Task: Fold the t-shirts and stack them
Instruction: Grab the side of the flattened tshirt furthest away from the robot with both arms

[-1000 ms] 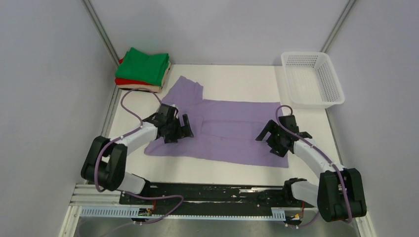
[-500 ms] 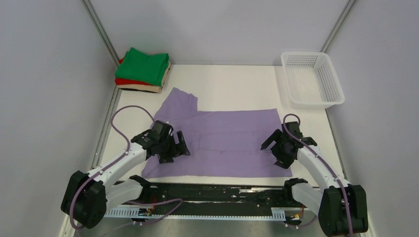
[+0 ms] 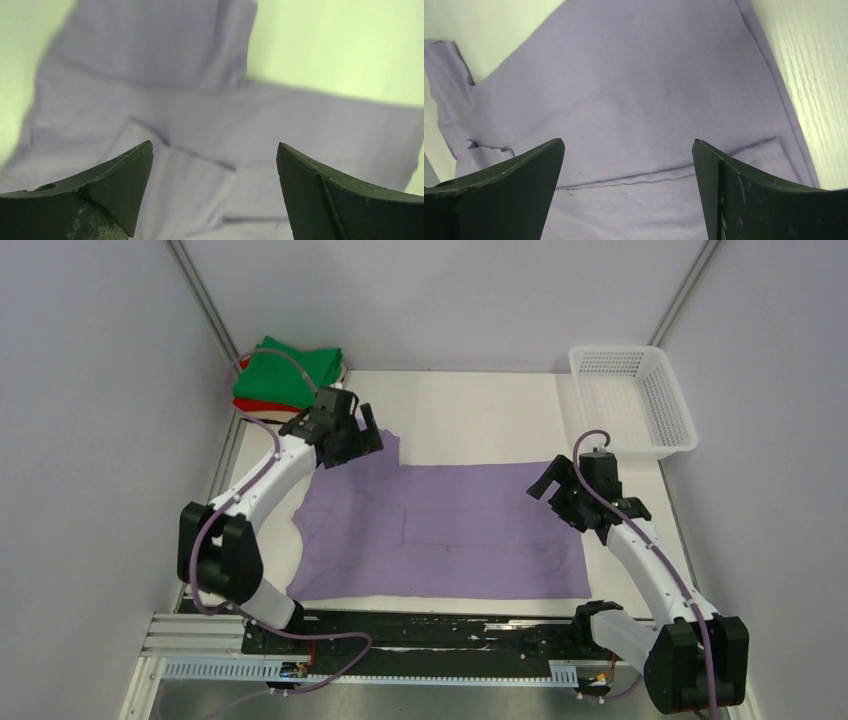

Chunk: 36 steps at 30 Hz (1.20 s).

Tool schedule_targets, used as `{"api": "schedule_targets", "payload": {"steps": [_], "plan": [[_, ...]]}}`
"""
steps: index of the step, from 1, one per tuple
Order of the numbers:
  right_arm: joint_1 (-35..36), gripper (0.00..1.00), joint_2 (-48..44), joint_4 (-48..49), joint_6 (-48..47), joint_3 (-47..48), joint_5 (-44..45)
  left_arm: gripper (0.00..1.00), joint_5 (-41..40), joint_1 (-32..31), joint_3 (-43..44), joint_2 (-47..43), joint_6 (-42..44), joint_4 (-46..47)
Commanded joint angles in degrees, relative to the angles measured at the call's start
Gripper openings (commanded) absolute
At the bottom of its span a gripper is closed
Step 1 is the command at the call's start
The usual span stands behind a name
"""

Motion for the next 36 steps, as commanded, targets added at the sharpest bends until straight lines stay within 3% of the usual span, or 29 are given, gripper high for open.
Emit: {"api": "schedule_targets", "payload": {"steps": [1, 7, 10, 15, 21, 33, 36], "plan": [[-0.20, 1.00, 4.47, 8.43, -5.29, 5.39, -1.31, 1.00, -4.67, 4.65, 13.61, 13.01, 6.90, 0.47], [-0.26, 1.00, 11.28, 9.86, -7.26, 8.51, 1.41, 0.94, -8.49, 6.12, 40.07, 37.32, 12.63, -5.68], [-0.32, 1.00, 14.18, 10.08, -7.89, 9.27, 1.57, 0.88, -9.05, 6.23, 53.38, 45.27, 13.99, -9.88], [-0.24, 1.00, 16.85, 10.50, -7.94, 9.12, 2.02, 0.79, -8.38, 6.14, 64.75, 56.51, 15.07, -11.90], [-0.28, 1.00, 17.91, 11.51, -7.66, 7.92, 2.03, 0.71, -7.24, 5.93, 67.45, 62.13, 13.83, -14.69], [-0.29, 1.00, 19.35, 11.79, -6.99, 7.73, 4.31, 0.64, -15.09, 3.22, 59.92, 58.54, 13.18, -20.36], [-0.30, 1.00, 19.50, 11.84, -6.67, 7.77, 4.86, 0.57, -15.62, 3.00, 58.89, 58.37, 12.70, -20.54]]}}
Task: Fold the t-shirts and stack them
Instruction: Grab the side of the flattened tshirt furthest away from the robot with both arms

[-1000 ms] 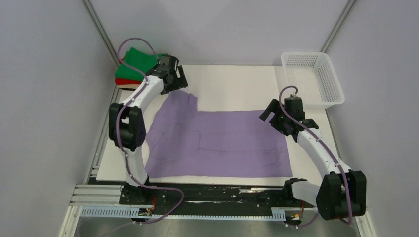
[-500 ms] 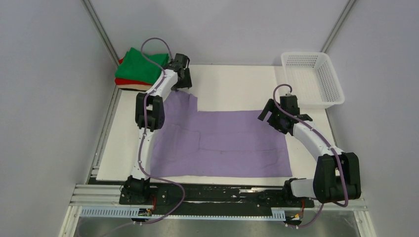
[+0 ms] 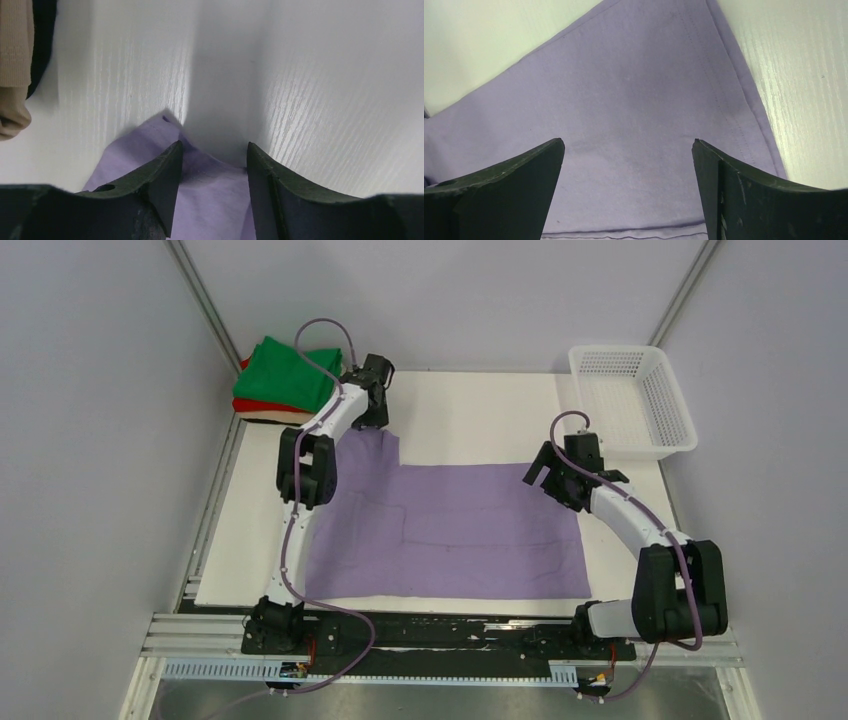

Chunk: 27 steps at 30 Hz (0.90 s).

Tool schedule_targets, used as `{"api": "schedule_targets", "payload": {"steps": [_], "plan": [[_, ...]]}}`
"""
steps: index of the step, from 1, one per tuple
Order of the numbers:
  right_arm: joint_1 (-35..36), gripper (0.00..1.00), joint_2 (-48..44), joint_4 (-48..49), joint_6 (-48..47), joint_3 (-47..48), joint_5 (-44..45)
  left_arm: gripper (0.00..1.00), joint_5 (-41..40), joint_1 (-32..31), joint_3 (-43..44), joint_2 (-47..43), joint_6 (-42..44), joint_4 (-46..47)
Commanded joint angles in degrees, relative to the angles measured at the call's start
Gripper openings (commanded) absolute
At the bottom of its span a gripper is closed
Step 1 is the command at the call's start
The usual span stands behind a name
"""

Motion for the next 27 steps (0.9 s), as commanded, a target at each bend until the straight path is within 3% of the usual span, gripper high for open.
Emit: {"api": "schedule_targets", "payload": {"steps": [1, 3, 5, 6, 15, 21, 27], "plan": [[-0.25, 1.00, 0.32, 2.20, 0.42, 0.65, 1.87, 0.53, -2.28, -0.58, -3.06, -0.89, -0.82, -6.70], [-0.27, 1.00, 0.57, 2.19, 0.51, 0.77, 2.07, 0.35, -2.05, -0.59, -3.40, -0.65, -1.28, -6.81], [-0.29, 1.00, 0.72, 2.21, 0.51, 0.99, 2.70, 0.05, -1.93, -0.59, -3.37, -0.55, -1.44, -6.82], [-0.26, 1.00, 0.92, 2.22, 0.56, 1.26, 3.22, 0.02, -1.91, -0.59, -3.23, -0.78, -1.41, -6.70], [-0.24, 1.00, 11.61, -1.22, 1.68, 14.54, 10.29, 0.00, -1.02, -0.63, -7.39, -10.86, 0.90, -1.42], [-0.25, 0.92, 26.35, -7.01, 1.48, 28.62, 15.30, 0.00, 2.40, -0.97, -19.65, -21.68, 2.93, 7.15], [-0.28, 0.85, 36.74, -11.33, -0.67, 39.91, 19.60, 0.00, 4.17, -1.64, -28.67, -27.61, 4.04, 9.51]]}}
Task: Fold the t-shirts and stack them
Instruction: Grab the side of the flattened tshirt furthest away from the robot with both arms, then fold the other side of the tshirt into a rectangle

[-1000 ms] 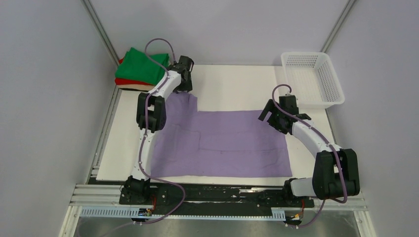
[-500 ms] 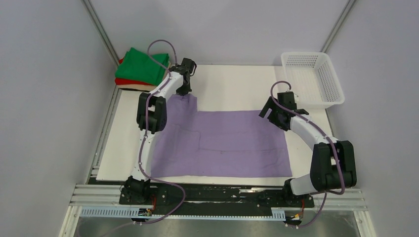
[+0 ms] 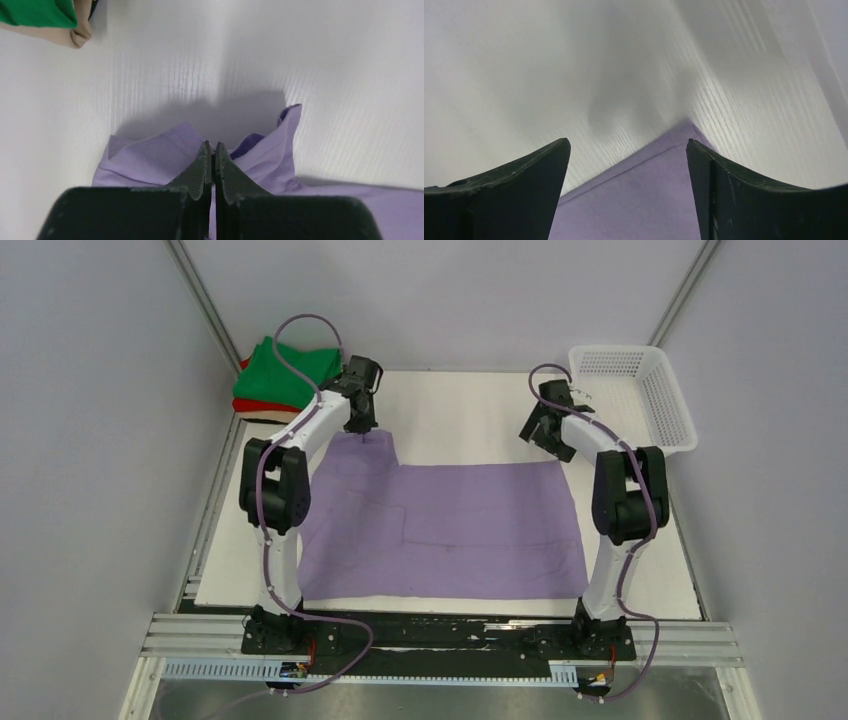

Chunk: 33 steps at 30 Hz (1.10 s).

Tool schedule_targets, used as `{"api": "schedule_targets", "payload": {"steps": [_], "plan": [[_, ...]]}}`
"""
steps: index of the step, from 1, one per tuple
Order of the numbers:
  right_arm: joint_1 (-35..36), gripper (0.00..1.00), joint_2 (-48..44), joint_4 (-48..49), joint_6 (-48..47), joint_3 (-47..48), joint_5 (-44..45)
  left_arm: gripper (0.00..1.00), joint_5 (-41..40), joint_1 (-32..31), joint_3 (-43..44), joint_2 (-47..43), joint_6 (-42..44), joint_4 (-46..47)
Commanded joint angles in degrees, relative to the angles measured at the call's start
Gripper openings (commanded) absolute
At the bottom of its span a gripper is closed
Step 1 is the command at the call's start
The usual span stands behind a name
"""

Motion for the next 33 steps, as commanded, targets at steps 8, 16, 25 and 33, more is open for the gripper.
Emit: {"api": "schedule_targets", "payload": {"steps": [8, 16, 25, 33], "plan": [[-0.15, 0.74, 9.18, -7.74, -0.70, 8.56, 4.65, 0.00, 4.78, -1.86, -11.54, -10.81, 3.14, 6.88], [0.12, 0.54, 5.35, -8.21, 0.70, 2.57, 5.09, 0.00, 5.63, -3.09, -19.18, -17.88, 3.79, 9.58], [0.58, 0.13, 2.98, -8.32, 0.33, 0.93, 6.27, 0.00, 4.14, -3.49, -26.02, -24.17, 6.65, 11.64], [2.77, 0.00, -2.65, -7.37, -2.53, 0.40, 7.64, 0.00, 3.44, -3.68, -28.05, -27.82, 9.33, 12.15]]}}
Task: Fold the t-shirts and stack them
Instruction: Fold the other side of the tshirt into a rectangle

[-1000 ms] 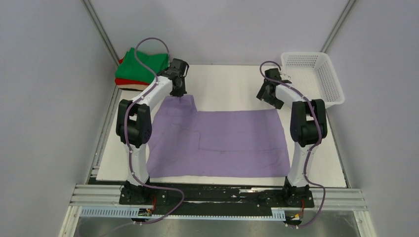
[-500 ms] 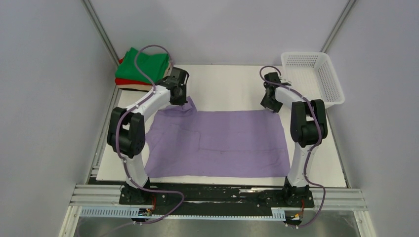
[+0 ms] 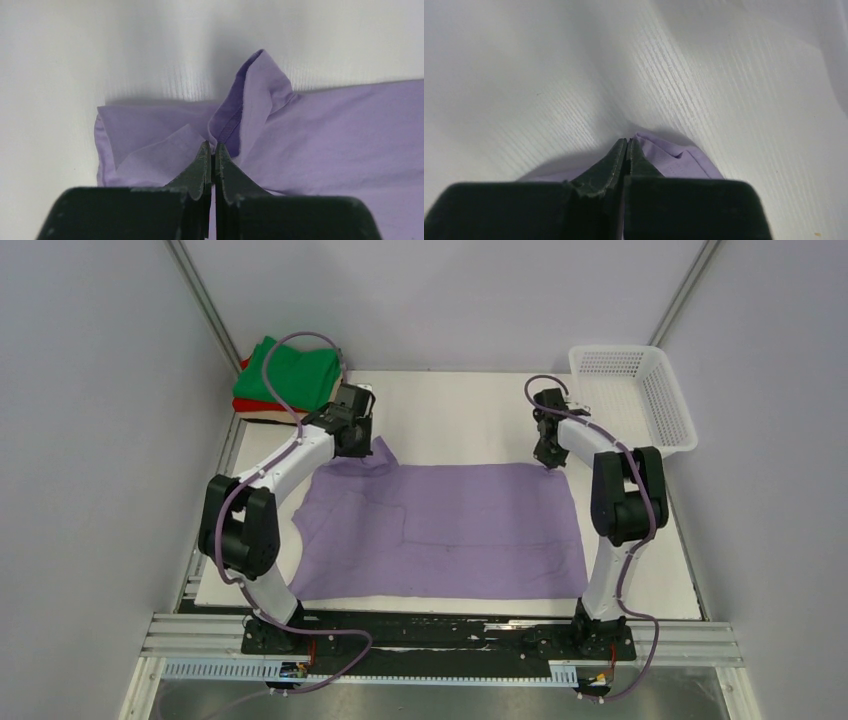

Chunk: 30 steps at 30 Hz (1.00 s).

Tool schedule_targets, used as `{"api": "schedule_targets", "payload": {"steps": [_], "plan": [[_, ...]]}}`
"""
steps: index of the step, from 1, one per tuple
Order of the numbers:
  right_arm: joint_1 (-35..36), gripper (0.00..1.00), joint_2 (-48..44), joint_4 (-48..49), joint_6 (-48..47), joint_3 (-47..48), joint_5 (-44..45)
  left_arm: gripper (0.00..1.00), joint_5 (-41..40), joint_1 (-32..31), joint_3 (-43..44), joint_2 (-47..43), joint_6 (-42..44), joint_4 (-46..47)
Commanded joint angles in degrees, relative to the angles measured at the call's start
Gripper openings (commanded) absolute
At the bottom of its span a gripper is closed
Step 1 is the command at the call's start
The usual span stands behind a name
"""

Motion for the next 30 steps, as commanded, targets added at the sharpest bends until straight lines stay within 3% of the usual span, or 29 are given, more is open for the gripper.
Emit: {"api": "schedule_targets", "payload": {"steps": [1, 7, 14, 19, 30], "plan": [[1.99, 0.00, -7.12, 0.70, -2.59, -1.45, 1.96, 0.00, -1.34, -0.72, -1.19, -5.44, 2.73, 2.02], [2.96, 0.00, -12.76, 1.53, -4.50, -7.13, 0.43, 0.00, -3.97, -1.79, -5.52, -9.61, 1.37, 1.10], [3.06, 0.00, -11.23, 1.11, -3.99, -6.29, -3.75, 0.00, -2.57, -1.84, -7.58, -11.19, 0.19, 1.21], [3.06, 0.00, -16.03, -1.25, -5.08, -11.09, -1.35, 0.00, -3.24, -1.96, -9.54, -13.70, -2.09, -1.54], [3.13, 0.00, -28.48, -11.36, -3.15, -19.69, -0.99, 0.00, -8.68, -6.49, -12.02, -21.65, -7.68, -15.01]]}}
